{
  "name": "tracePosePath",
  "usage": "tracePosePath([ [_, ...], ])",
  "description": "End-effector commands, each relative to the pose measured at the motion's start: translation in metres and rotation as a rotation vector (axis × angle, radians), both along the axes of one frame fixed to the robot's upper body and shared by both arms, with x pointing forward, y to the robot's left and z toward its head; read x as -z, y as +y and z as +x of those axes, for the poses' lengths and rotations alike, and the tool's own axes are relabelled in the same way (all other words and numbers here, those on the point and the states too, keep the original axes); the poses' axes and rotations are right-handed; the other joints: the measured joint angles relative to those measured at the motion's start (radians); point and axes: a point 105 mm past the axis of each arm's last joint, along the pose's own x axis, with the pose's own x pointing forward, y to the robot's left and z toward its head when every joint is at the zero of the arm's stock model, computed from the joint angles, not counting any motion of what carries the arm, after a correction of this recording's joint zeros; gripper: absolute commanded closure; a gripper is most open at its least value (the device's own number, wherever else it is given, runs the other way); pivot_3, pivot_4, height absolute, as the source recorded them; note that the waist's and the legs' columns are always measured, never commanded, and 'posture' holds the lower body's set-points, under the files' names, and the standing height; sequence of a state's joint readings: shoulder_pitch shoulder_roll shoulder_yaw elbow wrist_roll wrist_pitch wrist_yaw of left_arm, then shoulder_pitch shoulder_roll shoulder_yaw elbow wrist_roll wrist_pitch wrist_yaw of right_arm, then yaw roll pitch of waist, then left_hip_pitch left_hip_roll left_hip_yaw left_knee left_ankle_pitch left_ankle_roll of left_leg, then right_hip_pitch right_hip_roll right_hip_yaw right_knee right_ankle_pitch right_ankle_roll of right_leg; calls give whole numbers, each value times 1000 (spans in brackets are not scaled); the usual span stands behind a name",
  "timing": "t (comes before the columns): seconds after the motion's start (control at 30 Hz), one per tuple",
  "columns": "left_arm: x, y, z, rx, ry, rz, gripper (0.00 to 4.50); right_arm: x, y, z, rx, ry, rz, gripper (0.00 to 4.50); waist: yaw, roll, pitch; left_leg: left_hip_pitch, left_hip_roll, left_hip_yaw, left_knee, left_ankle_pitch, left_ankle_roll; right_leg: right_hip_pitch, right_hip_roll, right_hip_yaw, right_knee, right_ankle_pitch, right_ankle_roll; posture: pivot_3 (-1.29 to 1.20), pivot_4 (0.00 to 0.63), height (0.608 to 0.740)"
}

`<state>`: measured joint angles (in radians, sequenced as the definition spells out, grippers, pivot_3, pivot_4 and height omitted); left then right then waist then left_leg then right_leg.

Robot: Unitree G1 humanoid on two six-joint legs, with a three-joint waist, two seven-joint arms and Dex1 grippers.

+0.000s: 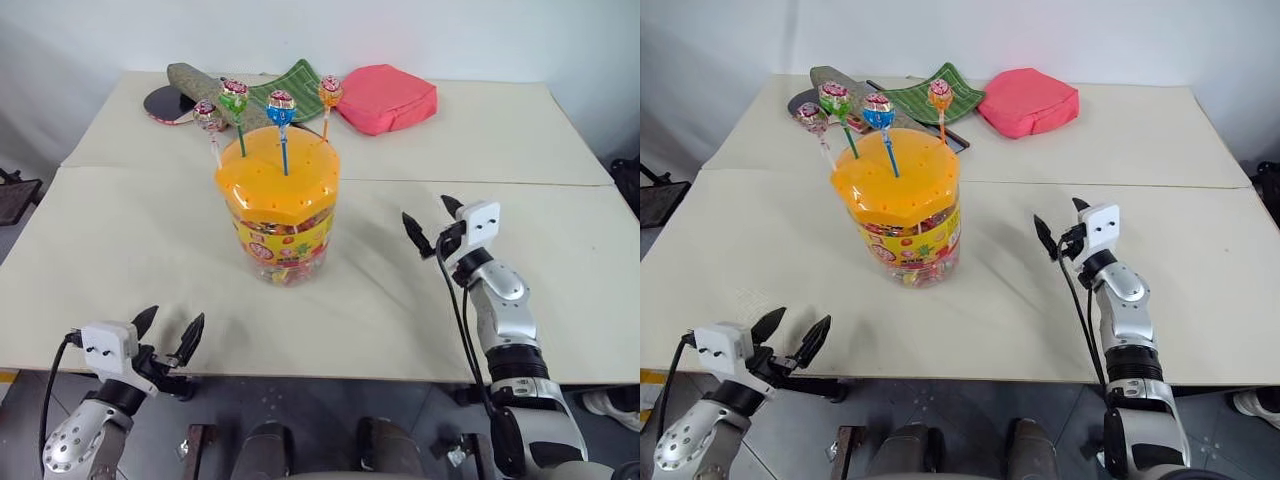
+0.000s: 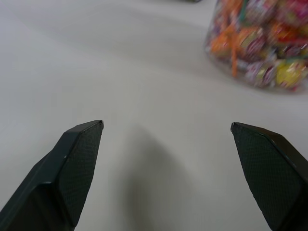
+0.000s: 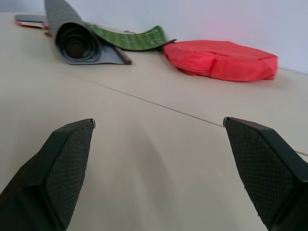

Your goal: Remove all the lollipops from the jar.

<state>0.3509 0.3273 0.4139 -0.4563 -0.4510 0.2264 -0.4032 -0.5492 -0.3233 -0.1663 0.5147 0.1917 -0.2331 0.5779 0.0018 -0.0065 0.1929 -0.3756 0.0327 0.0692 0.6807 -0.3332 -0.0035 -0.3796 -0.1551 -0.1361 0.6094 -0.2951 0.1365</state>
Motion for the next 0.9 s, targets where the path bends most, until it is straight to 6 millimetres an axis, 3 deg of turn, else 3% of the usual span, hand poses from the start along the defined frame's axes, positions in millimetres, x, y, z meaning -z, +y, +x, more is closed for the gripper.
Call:
tracePosePath([
  [0.03, -19, 5, 4, 47, -57, 49, 0, -20, -7, -9, -49, -75, -29, 18, -3, 0, 0, 0, 0, 0, 0, 0, 0, 0, 0, 0, 0, 0, 0, 0, 150, 740],
  [0.1, -26, 3, 5, 116, -77, 46, 0, -24, 1, -20, -163, -86, -27, 18, -6, 0, 0, 0, 1, 0, 0, -1, -1, -2, 1, 2, 1, 0, 0, 0, 150, 740],
  [0.2, -56, 1, 0, 391, -110, -48, 0, -56, 19, -78, -531, -196, -32, 18, 1, 2, 1, -2, 3, 1, -2, -1, -1, -6, 4, 3, 2, 0, 0, 0, 150, 740],
  [0.27, -82, 13, 4, 488, -129, -116, 0, -82, 21, -105, -620, -290, -24, 18, 0, 3, 1, -5, 6, 1, 0, -2, -3, -11, 5, 3, 5, -1, -1, 0, 150, 740],
  [0.37, -114, 19, 10, 601, -146, -165, 0, -109, 23, -127, -656, -345, 44, 18, -4, 2, 1, -7, 6, 1, 3, -1, -3, -12, 5, 4, 7, -1, -2, 0, 150, 740],
  [0.5, -151, -5, 35, 793, -178, -159, 0, -127, 52, -151, -770, -376, 54, 18, 3, 2, 1, -3, 5, 1, 1, -2, -3, -13, 6, 8, 9, -1, -2, 0, 150, 740],
  [0.63, -167, -17, 61, 827, -232, -147, 0, -135, 63, -149, -757, -426, 134, 18, 3, 2, 1, -3, 4, 10, 1, -1, -4, -14, 6, 9, 11, -1, -2, 0, 150, 740],
  [0.8, -180, -30, 75, 909, -251, -154, 0, -126, 66, -146, -740, -424, 86, 18, -5, 1, 1, -3, 4, 12, -1, -2, -4, -16, 6, 10, 11, -1, -2, 0, 150, 740],
  [0.9, -180, -33, 83, 910, -259, -149, 586, -122, 63, -144, -722, -410, 74, 0, -5, 1, 1, -3, 4, 13, -1, -2, -4, -16, 6, 11, 11, -1, -2, 0, 150, 740],
])
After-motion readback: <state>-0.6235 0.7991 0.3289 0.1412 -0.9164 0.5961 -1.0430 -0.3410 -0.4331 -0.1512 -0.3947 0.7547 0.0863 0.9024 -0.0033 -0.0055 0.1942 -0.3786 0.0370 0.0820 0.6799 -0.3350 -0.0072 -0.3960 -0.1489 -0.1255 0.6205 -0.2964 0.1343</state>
